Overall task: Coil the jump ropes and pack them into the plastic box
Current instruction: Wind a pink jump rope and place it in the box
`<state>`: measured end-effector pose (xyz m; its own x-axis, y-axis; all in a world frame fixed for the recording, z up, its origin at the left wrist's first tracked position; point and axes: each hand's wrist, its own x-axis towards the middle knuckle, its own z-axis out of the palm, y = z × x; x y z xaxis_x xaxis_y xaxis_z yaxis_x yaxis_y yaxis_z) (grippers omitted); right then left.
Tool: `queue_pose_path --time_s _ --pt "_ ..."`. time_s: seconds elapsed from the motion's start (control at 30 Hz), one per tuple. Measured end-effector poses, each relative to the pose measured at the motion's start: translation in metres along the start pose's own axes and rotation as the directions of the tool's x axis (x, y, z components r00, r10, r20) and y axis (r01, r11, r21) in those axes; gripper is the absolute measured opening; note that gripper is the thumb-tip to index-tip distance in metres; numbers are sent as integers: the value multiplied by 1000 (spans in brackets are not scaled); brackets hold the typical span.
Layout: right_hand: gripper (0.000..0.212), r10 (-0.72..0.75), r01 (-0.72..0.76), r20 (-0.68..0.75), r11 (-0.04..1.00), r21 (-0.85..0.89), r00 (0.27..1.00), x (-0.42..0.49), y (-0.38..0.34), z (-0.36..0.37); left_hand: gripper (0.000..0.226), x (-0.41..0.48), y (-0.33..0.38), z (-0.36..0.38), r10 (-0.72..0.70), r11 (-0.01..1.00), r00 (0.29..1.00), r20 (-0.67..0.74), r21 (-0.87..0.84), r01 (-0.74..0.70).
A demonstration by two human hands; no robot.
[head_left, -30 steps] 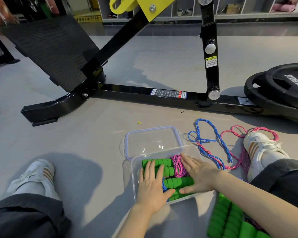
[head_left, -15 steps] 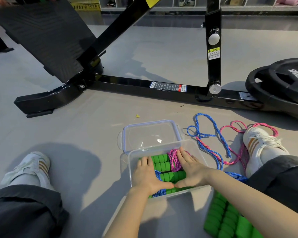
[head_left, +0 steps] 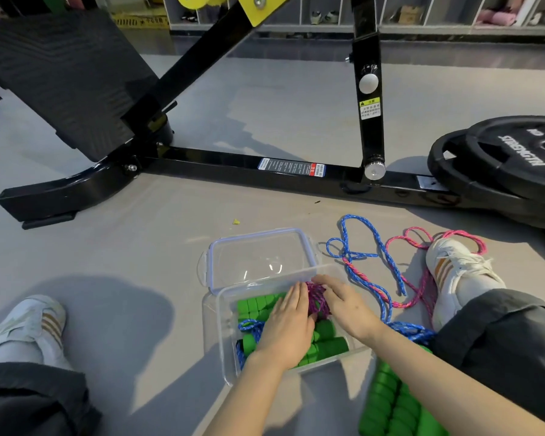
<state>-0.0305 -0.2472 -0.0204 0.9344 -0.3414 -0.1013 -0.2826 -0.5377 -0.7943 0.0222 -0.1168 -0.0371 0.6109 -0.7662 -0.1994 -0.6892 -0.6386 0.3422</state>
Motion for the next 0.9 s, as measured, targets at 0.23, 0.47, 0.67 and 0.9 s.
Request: queue_pose_path --time_s 0.23,0.47,0.67,0.9 --pt "26 -220 210 27 876 -434 975 8 16 -20 61 4 -1 14 -69 997 997 -40 -28 68" --pt "54 -217 291 195 651 -702 956 2 28 -14 112 6 -2 20 -141 989 988 -68 -52 138" --pt "53 -183 250 171 668 -701 968 1 25 -11 130 1 -6 10 -174 984 985 -3 23 174" --pt "35 -287 218 43 614 -758 957 -12 26 5 87 -35 -26 -1 -450 892 886 109 102 440"
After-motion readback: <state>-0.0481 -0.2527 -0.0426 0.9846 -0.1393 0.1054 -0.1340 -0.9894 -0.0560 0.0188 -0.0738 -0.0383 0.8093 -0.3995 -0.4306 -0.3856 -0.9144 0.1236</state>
